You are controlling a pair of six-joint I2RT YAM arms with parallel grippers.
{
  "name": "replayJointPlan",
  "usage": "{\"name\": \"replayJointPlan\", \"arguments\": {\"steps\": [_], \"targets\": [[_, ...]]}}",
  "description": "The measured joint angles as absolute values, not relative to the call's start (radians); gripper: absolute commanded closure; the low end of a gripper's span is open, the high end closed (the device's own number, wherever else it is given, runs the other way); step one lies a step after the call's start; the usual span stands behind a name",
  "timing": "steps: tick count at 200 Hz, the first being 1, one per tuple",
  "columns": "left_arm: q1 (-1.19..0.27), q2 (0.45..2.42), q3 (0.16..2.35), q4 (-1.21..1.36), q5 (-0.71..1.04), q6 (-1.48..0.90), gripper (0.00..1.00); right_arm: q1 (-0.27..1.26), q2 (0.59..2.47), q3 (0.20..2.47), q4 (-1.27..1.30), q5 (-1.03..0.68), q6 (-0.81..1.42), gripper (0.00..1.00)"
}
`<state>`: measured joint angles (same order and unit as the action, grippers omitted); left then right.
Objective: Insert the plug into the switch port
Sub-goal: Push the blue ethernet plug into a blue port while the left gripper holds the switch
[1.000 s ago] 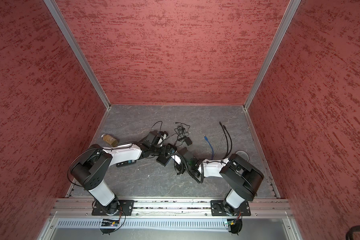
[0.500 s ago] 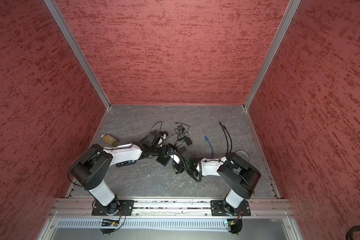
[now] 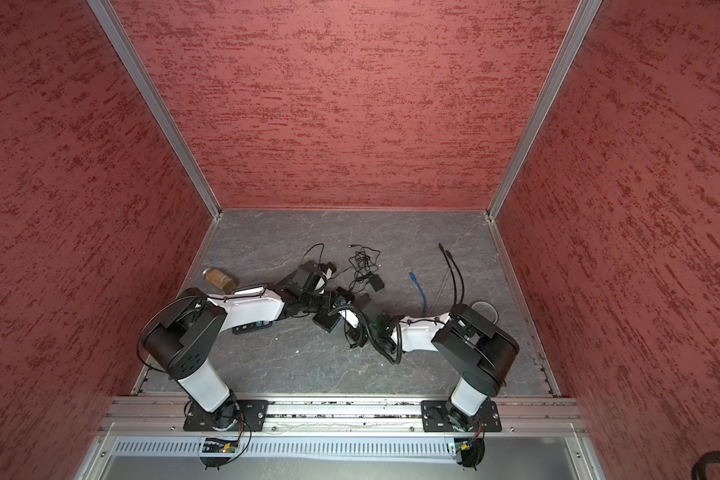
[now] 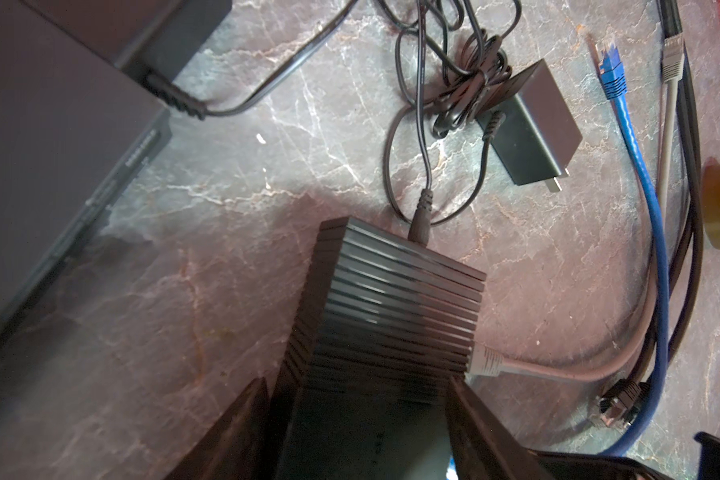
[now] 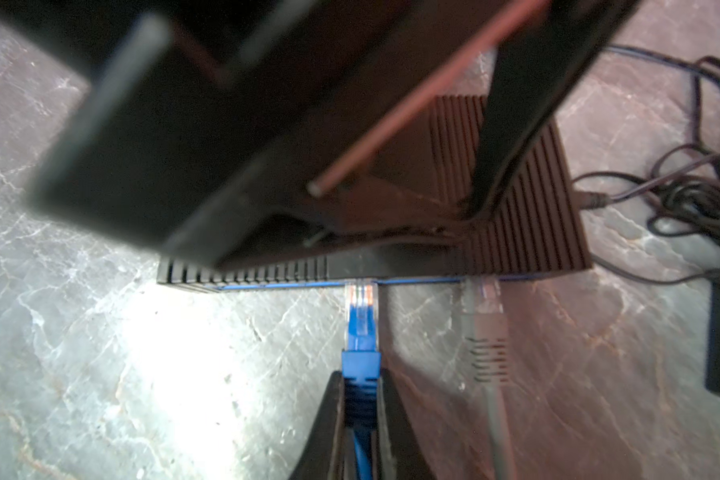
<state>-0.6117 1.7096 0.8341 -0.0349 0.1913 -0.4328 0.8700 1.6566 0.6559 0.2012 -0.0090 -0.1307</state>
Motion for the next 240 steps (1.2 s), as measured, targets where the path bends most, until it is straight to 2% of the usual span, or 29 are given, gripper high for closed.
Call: {"name": "replayJointPlan", "arguments": {"steps": [82, 176, 240], "targets": [[-0.611, 1.721, 0.834, -0.009, 0.18, -0.43, 0.35, 0.871, 1.674, 0.695, 0.184, 0.013, -0.154, 1.0], [-0.607, 1.753, 0.856, 0.024, 0.139, -0.419, 0.37, 0.867, 1.733, 0.694, 0.292, 0.051, -0.129, 1.0], [-0.6, 1.768, 0.857, 0.062, 0.152, -0.361, 0.39, 0.854, 1.755, 0.694, 0.336, 0.051, -0.187, 1.0]]}}
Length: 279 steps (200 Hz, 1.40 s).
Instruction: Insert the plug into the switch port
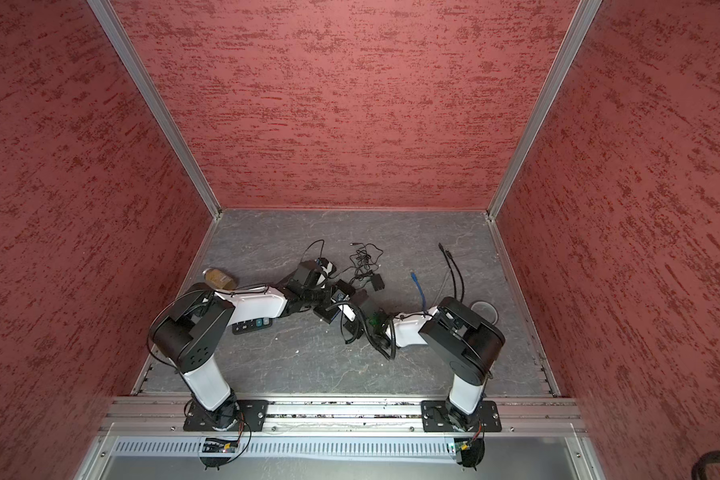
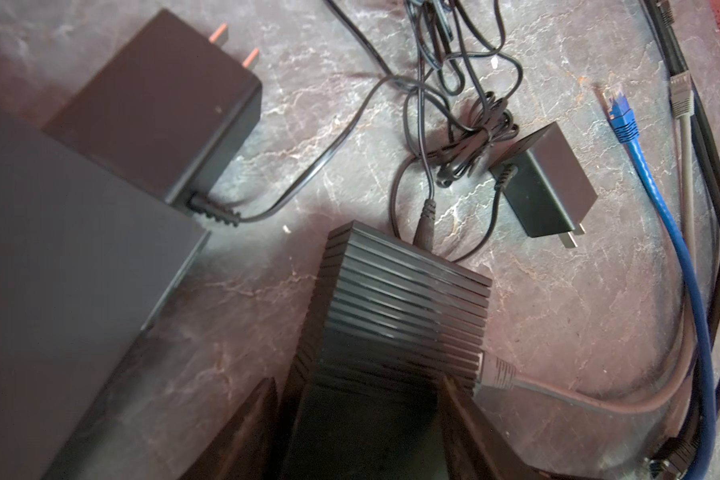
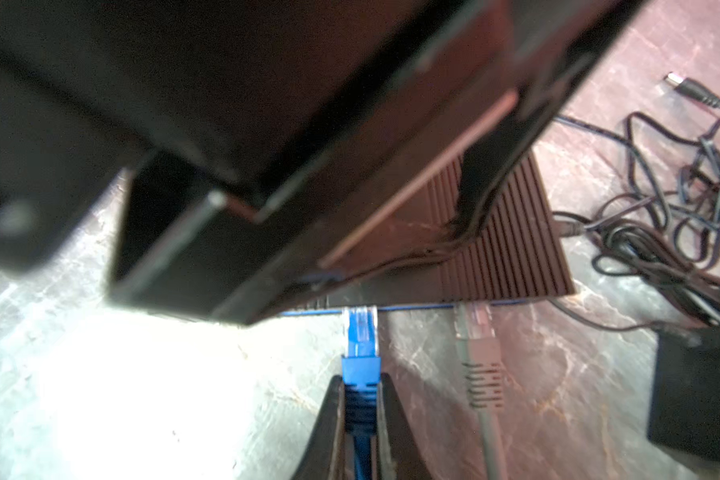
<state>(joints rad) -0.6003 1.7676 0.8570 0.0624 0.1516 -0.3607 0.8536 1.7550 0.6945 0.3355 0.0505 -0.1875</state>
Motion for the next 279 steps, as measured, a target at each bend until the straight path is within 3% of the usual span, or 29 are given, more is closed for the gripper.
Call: {"name": "replayJointPlan", "arguments": {"steps": [118, 143, 201, 279], "targets": [[-0.582, 1.792, 0.859, 0.128, 0.119, -0.346, 0.4, 0.846, 1.807, 0.76, 0.339, 0.077, -0.192, 1.0], [-0.581, 1.792, 0.859, 0.129, 0.107, -0.35, 0.34, 0.847, 1.811, 0.762, 0.345, 0.084, -0.198, 1.0], [-0.579, 1.784, 0.881, 0.078, 0.108, -0.336, 0.0, 0.856, 1.837, 0.762, 0.447, 0.128, -0.257, 1.0], [-0.567, 1.759, 0.965, -0.115, 0.115, -0.312, 0.0, 0.847, 1.824, 0.761, 0.461, 0.135, -0.27, 1.0]]}}
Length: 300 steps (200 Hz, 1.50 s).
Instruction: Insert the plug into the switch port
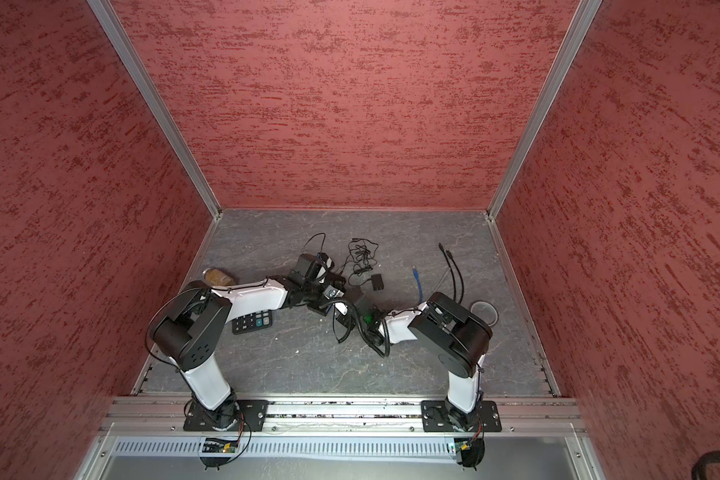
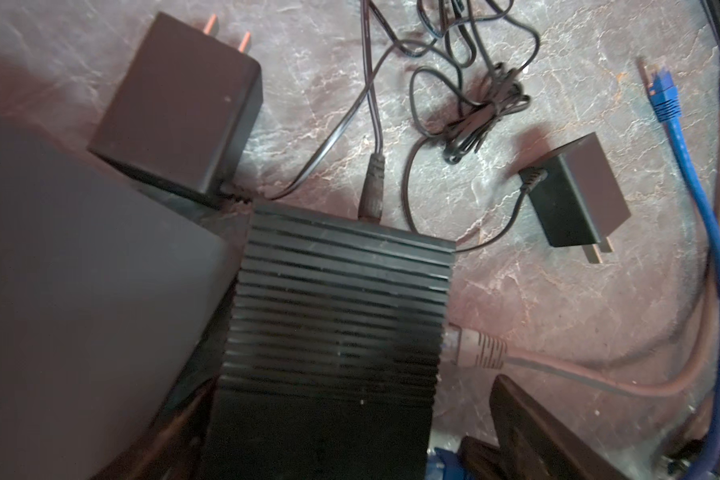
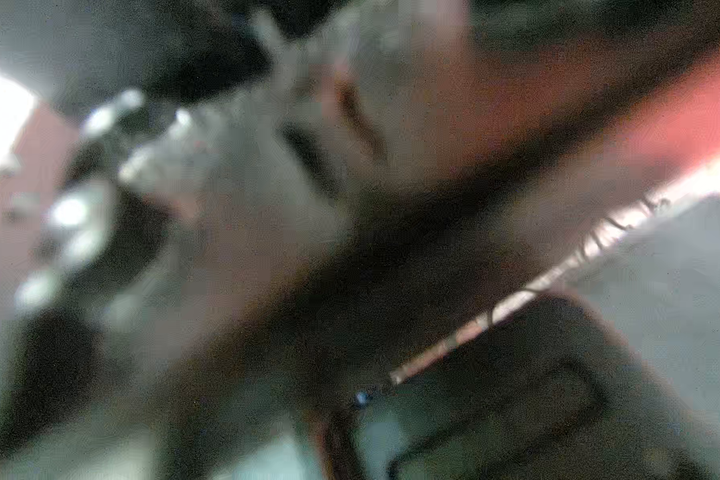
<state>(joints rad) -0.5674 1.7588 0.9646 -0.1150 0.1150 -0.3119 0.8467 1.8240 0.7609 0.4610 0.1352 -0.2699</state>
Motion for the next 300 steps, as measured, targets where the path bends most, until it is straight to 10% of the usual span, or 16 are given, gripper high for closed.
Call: {"name": "replayJointPlan", "arguments": {"steps": [300], "targets": [[-0.397, 1.393, 0.887, -0.138, 0.26, -0.379, 0.0, 0.608, 1.813, 0.973, 0.311, 0.079, -0.16, 0.98]]}}
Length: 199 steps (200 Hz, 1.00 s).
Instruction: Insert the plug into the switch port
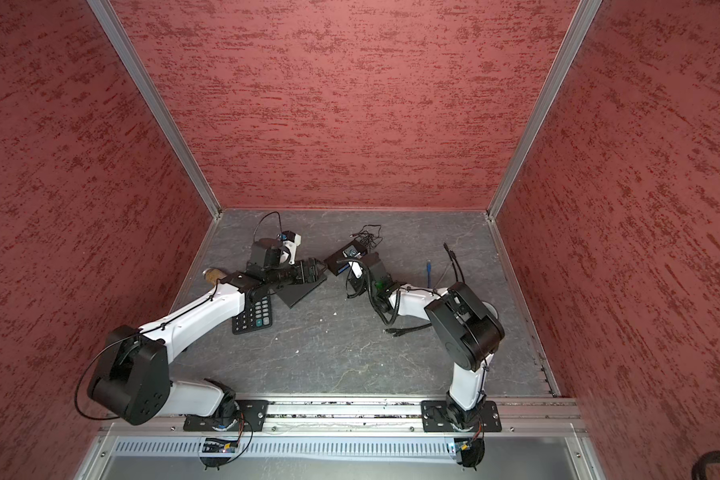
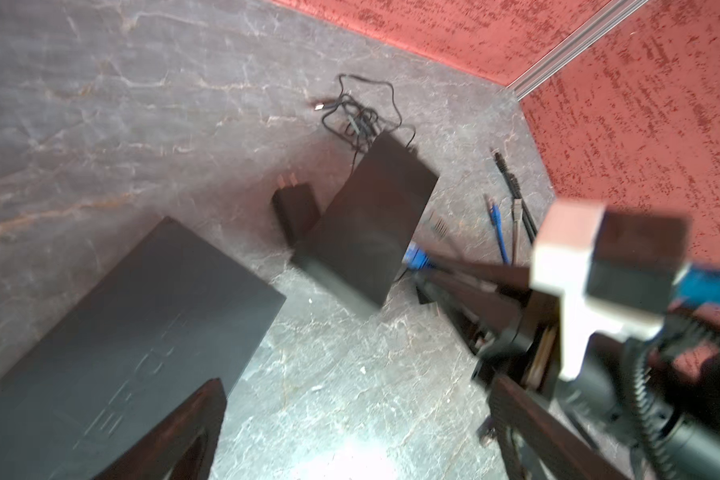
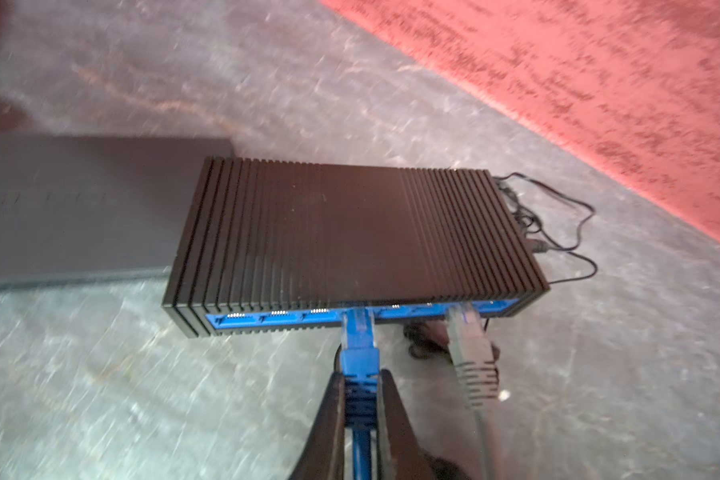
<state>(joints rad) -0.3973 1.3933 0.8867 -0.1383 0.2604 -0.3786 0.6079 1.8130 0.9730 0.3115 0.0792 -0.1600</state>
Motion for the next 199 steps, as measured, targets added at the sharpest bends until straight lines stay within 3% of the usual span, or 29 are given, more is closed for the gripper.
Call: {"name": "replayJointPlan", "arguments": {"steps": [74, 199], "targets": [[-0.393, 1.372, 0.817, -0.136, 0.26, -0.389, 0.01, 0.514, 1.935, 1.142, 0.211, 0.041, -0.147, 0.97], [-0.391, 1.365, 0.749, -0.13, 0.257, -0.412, 0.0, 0.514, 1.94, 1.146, 0.115, -0.16, -0.321, 0.93]]}}
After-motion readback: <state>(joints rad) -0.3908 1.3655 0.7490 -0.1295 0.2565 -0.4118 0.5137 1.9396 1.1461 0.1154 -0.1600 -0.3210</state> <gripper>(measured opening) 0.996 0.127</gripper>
